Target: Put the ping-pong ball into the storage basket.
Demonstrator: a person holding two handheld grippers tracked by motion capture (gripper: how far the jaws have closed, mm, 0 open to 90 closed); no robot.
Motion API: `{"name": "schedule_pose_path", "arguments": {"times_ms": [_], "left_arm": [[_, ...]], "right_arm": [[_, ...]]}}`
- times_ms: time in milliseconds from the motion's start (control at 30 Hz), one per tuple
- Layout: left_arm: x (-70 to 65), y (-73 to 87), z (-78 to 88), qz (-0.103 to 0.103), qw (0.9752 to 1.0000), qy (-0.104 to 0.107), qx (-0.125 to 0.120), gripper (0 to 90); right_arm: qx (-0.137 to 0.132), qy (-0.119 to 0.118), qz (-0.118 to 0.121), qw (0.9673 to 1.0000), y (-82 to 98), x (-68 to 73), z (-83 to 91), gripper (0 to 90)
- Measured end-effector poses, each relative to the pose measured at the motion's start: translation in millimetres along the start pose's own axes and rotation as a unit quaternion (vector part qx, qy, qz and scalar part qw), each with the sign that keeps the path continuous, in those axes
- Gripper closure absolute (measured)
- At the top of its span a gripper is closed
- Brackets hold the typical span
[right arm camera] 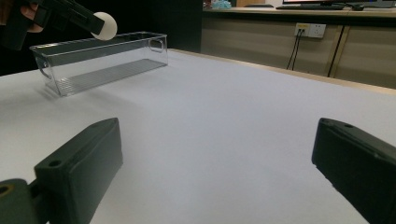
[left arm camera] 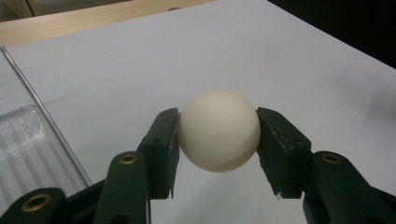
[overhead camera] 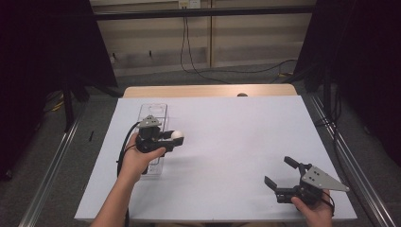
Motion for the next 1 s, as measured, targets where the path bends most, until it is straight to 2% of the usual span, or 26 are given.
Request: {"name": "schedule_pose_path", "arguments": {"times_ms": [100, 267, 700, 967, 1000], "left_arm": [[1.9, 0.8, 1.7, 0.0, 1.0, -0.006, 0.003, 51.1], [4.0, 1.6, 3.5, 0.003, 1.0, -0.001, -0.003, 51.1], [8.7, 3.2, 8.3, 0.006, 0.9999, -0.012, -0.004, 51.1], [11.7, 4.7, 9.9, 0.01, 0.9999, -0.01, -0.007, 51.1], [11.6, 4.9, 10.2, 0.013, 0.9998, -0.015, -0.008, 51.1]], "right_arm": [[0.0, -0.002, -0.001, 1.0, 0.0, 0.2, 0.2, 1.3], [0.0, -0.001, -0.001, 1.0, 0.1, 0.0, 0.1, 1.4], [0.0, -0.002, -0.001, 1.0, -0.1, 0.2, 0.2, 1.4], [0.0, -0.002, -0.001, 1.0, -0.1, 0.0, 0.6, 1.4], [-0.002, 0.0, -0.008, 1.0, -0.5, 0.7, 0.5, 1.3]]}}
Point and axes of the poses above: each handheld gripper's, and its own axes: z roughly backward along the jaws, y roughly out of its underside, x roughly to its left, the point moved 2 cm from there along -z, roughly forward along the jaws, and after that the axes turned 14 degrees about x, right-handed, at the moved point
